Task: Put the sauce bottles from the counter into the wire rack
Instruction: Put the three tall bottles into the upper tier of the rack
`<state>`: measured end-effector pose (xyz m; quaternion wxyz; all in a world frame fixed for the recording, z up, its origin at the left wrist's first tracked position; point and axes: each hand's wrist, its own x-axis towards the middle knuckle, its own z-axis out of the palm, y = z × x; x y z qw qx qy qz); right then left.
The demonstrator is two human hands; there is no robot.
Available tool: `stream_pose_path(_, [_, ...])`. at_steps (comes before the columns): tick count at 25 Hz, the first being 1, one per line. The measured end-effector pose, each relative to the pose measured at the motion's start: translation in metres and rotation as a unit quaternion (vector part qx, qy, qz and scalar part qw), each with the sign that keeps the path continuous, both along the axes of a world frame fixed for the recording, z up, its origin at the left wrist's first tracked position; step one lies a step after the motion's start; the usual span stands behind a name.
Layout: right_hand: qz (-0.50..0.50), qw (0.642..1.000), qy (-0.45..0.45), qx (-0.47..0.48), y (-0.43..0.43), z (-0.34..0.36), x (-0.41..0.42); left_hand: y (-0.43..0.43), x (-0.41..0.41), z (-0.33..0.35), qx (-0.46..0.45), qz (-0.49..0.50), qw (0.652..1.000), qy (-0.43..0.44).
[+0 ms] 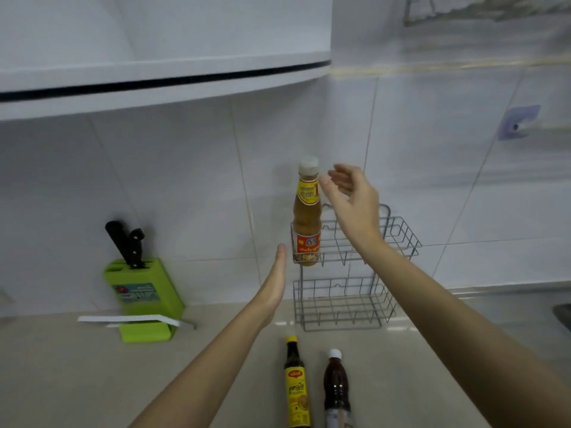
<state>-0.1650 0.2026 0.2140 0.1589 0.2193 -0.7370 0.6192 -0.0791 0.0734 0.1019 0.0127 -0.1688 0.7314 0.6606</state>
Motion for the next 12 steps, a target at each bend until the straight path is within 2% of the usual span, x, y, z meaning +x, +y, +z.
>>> stream_pose_path(3, [-0.078, 0.995, 0.049, -0.029, 0.032, -0.03, 0.016, -0.018, 0.022, -0.036, -0.138, -0.025, 0.987, -0.072])
stream_pose_path(5, [-0.036, 0.997, 0.051, 0.05, 0.044, -0.067, 0.026, -0.028, 0.025, -0.063, -0.224, -0.071, 0.96, -0.149])
stream_pose_path(6, [0.009, 0.99, 0.044, 0.133, 0.047, -0.088, 0.03, -0.03, 0.025, -0.075, -0.265, -0.108, 0.94, -0.185])
stream_pose_path(7, [0.063, 0.969, 0.023, 0.239, 0.047, -0.11, 0.034, -0.029, 0.022, -0.085, -0.301, -0.15, 0.918, -0.213])
stream_pose_path(9, [0.142, 0.88, -0.062, 0.448, 0.045, -0.162, 0.035, -0.022, 0.016, -0.104, -0.346, -0.2, 0.883, -0.244])
stream_pose_path(10, [0.157, 0.834, -0.12, 0.515, 0.044, -0.188, 0.036, -0.017, 0.013, -0.115, -0.358, -0.205, 0.876, -0.252])
stream_pose_path(12, [0.149, 0.771, -0.226, 0.577, 0.041, -0.229, 0.042, -0.008, 0.009, -0.136, -0.376, -0.198, 0.869, -0.254])
